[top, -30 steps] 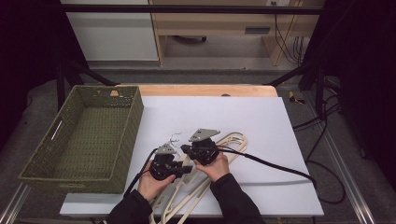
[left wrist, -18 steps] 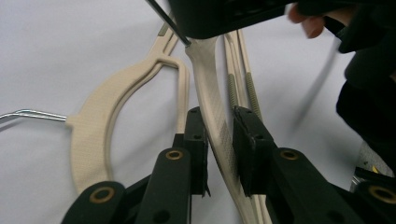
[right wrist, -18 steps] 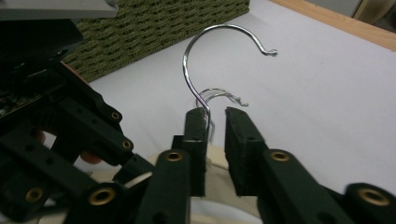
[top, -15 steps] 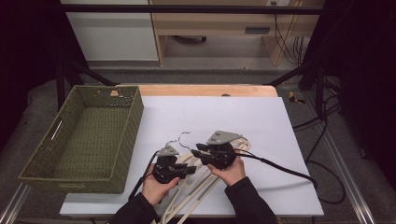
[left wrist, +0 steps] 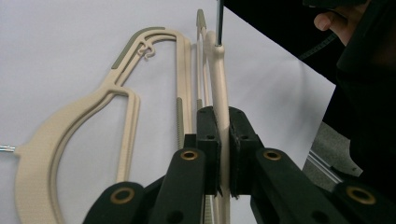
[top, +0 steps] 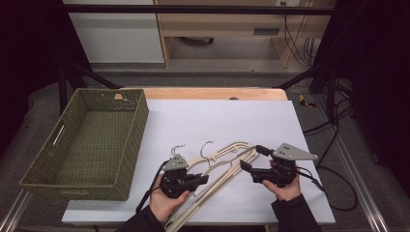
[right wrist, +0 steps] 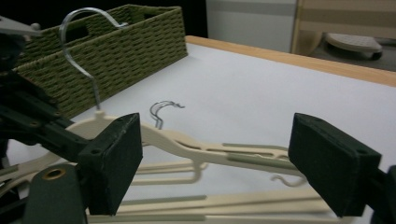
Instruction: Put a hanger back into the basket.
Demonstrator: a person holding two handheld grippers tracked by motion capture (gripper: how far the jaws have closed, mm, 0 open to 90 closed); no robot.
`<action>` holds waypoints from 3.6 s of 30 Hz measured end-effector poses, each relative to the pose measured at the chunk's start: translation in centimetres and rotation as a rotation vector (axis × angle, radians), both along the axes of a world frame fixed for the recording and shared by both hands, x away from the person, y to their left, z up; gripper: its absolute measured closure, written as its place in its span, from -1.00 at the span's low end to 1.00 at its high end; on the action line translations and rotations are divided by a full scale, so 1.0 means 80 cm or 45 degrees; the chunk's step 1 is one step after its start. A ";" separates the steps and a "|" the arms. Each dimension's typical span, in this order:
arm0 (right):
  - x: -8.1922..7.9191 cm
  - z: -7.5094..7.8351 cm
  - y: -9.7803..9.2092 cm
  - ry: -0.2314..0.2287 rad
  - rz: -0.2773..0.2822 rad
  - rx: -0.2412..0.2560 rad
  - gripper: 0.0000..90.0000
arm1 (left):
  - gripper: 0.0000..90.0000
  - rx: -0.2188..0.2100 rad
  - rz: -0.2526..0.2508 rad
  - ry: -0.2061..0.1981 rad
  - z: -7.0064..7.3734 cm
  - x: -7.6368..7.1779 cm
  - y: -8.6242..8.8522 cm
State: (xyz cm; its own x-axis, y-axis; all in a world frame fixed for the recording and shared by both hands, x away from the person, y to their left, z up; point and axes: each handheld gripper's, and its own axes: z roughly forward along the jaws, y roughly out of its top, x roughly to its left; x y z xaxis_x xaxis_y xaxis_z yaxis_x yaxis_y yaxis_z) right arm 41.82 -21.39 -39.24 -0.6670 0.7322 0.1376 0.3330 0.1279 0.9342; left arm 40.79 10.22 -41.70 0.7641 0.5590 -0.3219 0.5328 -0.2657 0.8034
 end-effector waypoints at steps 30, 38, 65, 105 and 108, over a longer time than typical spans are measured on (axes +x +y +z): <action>0.002 -0.011 -0.054 0.012 -0.139 -0.084 -0.89 | 0.90 -0.008 0.105 -0.328 0.164 0.005 0.127; 0.002 -0.011 -0.055 0.005 -0.151 -0.085 -0.91 | 0.90 0.025 0.156 -0.396 0.192 0.033 0.183; 0.004 -0.011 -0.052 0.002 -0.165 -0.080 -0.93 | 0.90 0.278 0.384 -0.448 0.175 0.102 0.339; 0.005 -0.014 -0.050 0.010 -0.148 -0.105 -0.93 | 0.89 0.641 0.409 -0.380 0.045 0.095 0.374; 0.005 -0.014 -0.050 0.011 -0.147 -0.102 -0.93 | 0.89 0.661 0.395 -0.362 0.039 0.092 0.374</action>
State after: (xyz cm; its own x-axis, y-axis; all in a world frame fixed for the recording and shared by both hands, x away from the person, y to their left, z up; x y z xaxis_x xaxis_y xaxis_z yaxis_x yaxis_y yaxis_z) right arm 42.23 -25.36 -40.32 -0.5770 0.8127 0.0811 0.3576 0.1622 0.9197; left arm 48.17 40.17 -38.55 0.5583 0.7947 0.2380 0.4334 -0.5241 0.7331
